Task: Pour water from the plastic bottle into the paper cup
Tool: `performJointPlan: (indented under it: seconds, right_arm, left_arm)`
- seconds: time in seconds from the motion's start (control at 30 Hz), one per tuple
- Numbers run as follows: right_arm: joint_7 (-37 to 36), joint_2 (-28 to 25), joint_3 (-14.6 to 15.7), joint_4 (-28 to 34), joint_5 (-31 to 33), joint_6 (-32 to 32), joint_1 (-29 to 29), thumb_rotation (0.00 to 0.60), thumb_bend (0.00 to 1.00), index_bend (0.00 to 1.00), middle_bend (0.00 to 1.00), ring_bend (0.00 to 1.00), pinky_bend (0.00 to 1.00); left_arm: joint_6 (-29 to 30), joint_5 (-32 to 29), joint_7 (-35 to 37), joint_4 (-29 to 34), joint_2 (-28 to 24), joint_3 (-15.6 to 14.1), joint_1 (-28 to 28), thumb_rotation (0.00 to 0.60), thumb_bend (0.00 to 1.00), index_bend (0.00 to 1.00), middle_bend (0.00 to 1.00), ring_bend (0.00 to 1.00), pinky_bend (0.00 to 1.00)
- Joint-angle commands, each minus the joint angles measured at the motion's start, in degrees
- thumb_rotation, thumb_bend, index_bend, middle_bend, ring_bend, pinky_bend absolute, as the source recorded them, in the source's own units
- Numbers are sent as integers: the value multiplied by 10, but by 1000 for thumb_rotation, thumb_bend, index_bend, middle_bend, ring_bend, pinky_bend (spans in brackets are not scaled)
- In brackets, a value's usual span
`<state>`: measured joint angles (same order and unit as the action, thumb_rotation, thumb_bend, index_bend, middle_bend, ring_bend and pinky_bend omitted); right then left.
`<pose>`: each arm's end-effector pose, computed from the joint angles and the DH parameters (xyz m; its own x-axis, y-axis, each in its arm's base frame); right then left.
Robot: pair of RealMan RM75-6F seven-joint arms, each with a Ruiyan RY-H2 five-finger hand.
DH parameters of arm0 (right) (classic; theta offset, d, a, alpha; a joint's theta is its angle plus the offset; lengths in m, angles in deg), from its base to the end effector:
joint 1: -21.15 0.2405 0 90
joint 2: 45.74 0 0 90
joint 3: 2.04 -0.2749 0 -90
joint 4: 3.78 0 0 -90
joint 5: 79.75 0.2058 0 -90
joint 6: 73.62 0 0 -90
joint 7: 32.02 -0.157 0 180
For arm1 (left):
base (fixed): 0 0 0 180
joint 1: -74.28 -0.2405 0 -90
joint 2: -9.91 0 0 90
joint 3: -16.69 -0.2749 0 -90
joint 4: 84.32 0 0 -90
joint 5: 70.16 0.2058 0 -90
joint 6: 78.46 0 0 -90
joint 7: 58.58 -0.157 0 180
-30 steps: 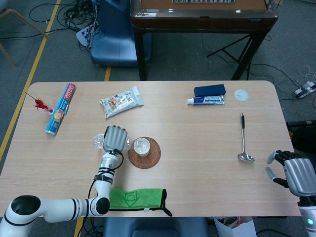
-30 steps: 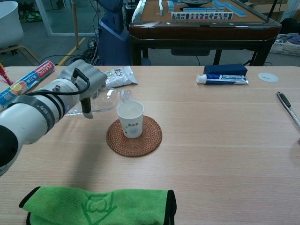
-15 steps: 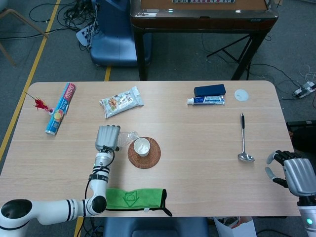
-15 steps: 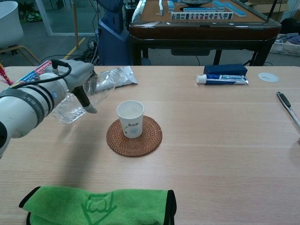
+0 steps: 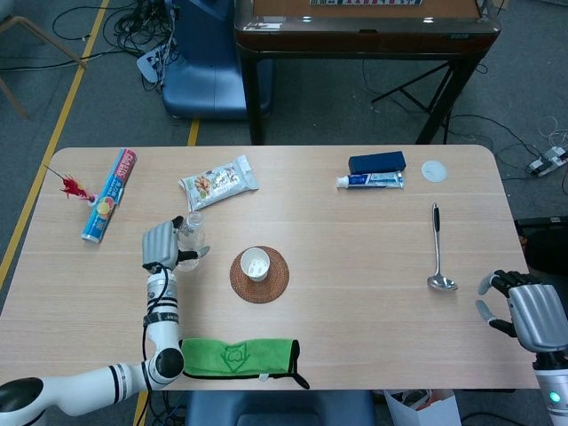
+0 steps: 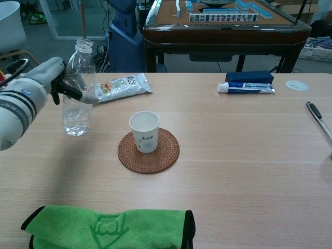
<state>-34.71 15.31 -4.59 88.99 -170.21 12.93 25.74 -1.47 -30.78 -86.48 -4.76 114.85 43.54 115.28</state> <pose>-0.3166 -0.1921 0.1861 0.3991 0.0158 0.9168 -0.9132 -0.0828 0.3989 -0.1675 0.3894 -0.0152 0.0734 0.0218 0.9971 0.9722 0.2214 -0.0764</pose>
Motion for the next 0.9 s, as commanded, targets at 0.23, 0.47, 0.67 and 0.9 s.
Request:
performJointPlan:
  seconds: [0.23, 0.47, 0.67, 0.9]
  right_arm:
    - [1, 1, -1, -2, 4, -4, 1, 600, 300, 565, 494, 458, 526]
    - [5, 3, -1, -3, 6, -6, 2, 600, 300, 565, 495, 458, 525]
    - [5, 4, 0, -4, 7, -9, 2, 600, 300, 565, 495, 458, 526]
    - [4, 3, 0, -4, 8, -9, 3, 600, 300, 565, 495, 458, 526]
  left_arm:
    - [-8, 30, 165, -37, 13, 20, -59, 600, 39, 708, 693, 601, 489]
    - [-38, 55, 267, -41, 14, 15, -92, 600, 39, 704, 694, 601, 455]
    - [-71, 82, 357, -50, 14, 9, -115, 600, 38, 678, 693, 588, 455]
    - [-89, 135, 394, -82, 13, -21, -122, 600, 38, 487, 523, 434, 452]
